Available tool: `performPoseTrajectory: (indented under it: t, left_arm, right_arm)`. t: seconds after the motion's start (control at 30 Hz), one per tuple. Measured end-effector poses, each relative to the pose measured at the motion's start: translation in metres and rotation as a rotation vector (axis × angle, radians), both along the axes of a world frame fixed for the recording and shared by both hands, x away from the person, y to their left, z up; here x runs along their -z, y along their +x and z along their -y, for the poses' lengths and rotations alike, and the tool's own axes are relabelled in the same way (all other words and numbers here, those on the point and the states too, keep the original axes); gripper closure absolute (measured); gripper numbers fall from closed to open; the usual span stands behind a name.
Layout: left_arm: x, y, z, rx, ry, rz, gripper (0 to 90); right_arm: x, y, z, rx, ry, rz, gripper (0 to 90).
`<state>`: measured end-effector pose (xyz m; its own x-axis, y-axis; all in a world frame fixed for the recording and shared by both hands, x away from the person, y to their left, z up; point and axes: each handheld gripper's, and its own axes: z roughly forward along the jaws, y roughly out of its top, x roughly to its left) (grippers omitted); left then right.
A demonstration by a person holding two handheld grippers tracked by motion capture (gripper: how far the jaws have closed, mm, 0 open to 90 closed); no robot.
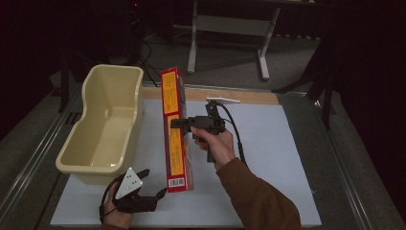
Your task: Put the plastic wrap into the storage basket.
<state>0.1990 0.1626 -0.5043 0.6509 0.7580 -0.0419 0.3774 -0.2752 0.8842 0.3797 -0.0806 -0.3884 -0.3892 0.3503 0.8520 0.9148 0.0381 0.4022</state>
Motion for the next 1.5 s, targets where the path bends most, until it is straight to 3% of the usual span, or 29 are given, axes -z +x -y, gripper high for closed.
performPoseTrajectory:
  t: [0.13, 0.57, 0.97, 1.1, 1.5]
  left_arm:
    - [0.0, 0.0, 0.001, 0.001, -0.001, 0.0, 15.1]
    - [0.001, -0.002, 0.001, -0.002, 0.004, 0.006, 15.2]
    - [0.001, -0.003, 0.001, -0.002, 0.001, 0.007, 15.2]
    - [0.001, -0.003, 0.002, -0.001, -0.001, 0.004, 15.2]
    - [0.002, -0.006, 0.002, -0.013, -0.012, 0.002, 15.4]
  right_arm:
    - [0.001, 0.006, -0.007, 0.017, 0.032, -0.034, 39.8]
    - [-0.005, 0.018, -0.022, 0.061, 0.11, -0.058, 39.8]
    - [-0.006, 0.024, -0.046, 0.086, 0.121, -0.059, 39.7]
    - [-0.006, 0.027, -0.055, 0.088, 0.145, -0.088, 39.7]
    - [-0.008, 0.036, -0.083, 0.083, 0.151, -0.101, 39.7]
